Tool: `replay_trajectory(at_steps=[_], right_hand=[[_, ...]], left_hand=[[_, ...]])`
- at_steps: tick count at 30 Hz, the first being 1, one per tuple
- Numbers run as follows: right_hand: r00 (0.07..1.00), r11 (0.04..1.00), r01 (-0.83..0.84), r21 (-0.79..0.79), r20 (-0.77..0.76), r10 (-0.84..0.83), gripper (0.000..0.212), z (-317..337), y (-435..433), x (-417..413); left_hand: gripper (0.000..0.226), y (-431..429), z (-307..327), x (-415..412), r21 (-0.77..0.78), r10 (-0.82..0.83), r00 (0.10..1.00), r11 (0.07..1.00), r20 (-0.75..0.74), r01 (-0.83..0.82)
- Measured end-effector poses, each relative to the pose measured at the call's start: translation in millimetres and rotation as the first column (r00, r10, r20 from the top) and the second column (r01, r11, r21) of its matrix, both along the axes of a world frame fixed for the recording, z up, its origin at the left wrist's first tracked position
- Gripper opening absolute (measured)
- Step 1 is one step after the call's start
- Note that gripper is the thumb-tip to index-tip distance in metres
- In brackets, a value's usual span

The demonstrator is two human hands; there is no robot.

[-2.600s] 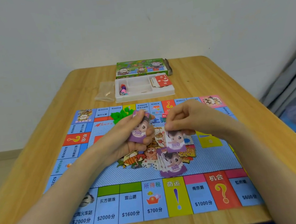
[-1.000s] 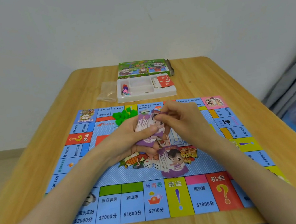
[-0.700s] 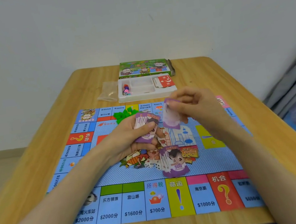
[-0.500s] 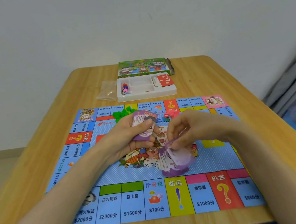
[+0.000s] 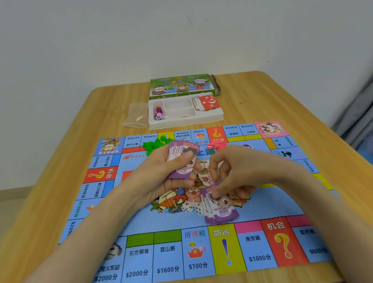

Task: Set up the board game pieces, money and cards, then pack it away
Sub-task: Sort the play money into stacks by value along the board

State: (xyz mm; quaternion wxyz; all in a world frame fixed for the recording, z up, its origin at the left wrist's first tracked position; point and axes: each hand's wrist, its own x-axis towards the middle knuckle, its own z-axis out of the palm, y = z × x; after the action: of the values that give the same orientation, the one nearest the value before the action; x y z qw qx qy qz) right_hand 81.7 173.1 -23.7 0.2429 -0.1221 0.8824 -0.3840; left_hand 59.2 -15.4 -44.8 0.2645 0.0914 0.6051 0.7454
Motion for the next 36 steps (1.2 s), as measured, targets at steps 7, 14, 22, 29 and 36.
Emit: replay_trajectory(at_steps=[7,14,22,29,36], right_hand=[[0.964,0.953,0.169,-0.251,-0.157,-0.212,0.027,5,-3,-2],[0.925,0.865,0.117,-0.489,-0.264,-0.275,0.014,-9,-14,-7],[0.897,0.867,0.097,-0.489,-0.334,-0.289,0.019,-9,-13,-8],[0.872,0.844,0.140,-0.518,-0.339,-0.353,0.013,-6,-11,-8],[0.862,0.734,0.306,-0.606,-0.152,-0.484,0.009,3,8,-9]], left_hand=[[0.030,1,5,6,-0.074,-0.033,0.998,0.997,-0.051,0.030],[0.028,4,4,8,-0.130,-0.022,0.992,0.991,-0.125,0.006],[0.030,3,1,4,-0.088,-0.024,0.993,0.996,-0.112,0.014],[0.033,2,-3,2,-0.055,-0.031,0.996,0.998,-0.089,0.027],[0.021,0,-4,-1,-0.004,-0.027,0.999,1.000,-0.028,0.027]])
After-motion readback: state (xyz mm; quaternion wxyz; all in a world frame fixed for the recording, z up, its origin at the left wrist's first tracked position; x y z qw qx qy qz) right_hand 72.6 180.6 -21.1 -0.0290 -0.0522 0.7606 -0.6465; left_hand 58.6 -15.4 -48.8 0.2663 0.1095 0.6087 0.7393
